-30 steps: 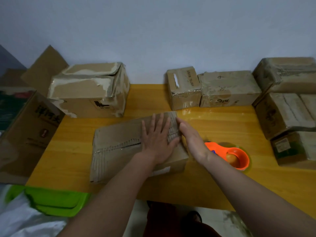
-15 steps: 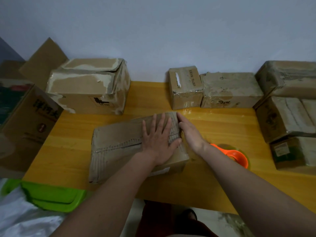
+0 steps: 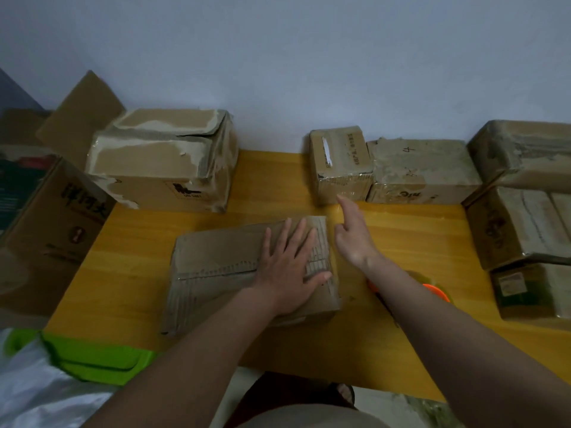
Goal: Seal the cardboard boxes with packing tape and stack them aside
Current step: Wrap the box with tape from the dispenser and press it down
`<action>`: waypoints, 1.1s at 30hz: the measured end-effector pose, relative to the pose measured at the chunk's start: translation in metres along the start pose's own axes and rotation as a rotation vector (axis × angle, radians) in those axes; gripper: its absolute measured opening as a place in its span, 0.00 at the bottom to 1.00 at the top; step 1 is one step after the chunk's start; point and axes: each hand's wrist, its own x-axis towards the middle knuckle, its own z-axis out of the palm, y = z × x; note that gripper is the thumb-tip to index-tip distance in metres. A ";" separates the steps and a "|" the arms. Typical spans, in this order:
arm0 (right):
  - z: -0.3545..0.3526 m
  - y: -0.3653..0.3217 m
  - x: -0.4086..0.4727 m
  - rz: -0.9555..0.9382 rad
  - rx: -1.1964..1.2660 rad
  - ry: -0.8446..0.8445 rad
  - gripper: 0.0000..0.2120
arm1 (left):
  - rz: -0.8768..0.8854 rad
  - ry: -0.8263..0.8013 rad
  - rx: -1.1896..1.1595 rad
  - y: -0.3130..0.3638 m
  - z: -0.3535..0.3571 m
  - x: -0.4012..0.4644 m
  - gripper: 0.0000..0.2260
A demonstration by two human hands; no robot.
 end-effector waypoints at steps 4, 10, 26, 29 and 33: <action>-0.004 -0.011 0.023 -0.083 -0.182 -0.154 0.19 | 0.080 -0.012 0.053 -0.017 -0.006 0.001 0.40; 0.015 -0.003 0.000 0.028 -0.050 0.176 0.13 | 0.085 0.012 0.059 -0.015 -0.002 0.001 0.41; 0.040 -0.013 0.001 0.169 0.261 0.065 0.16 | 0.087 0.036 0.006 -0.018 -0.002 -0.003 0.33; 0.048 -0.013 0.023 0.149 0.319 0.145 0.20 | 0.069 0.032 0.005 -0.018 -0.004 -0.001 0.33; 0.044 -0.011 0.028 0.195 0.541 0.126 0.17 | 0.037 0.054 -0.010 -0.012 -0.002 0.004 0.33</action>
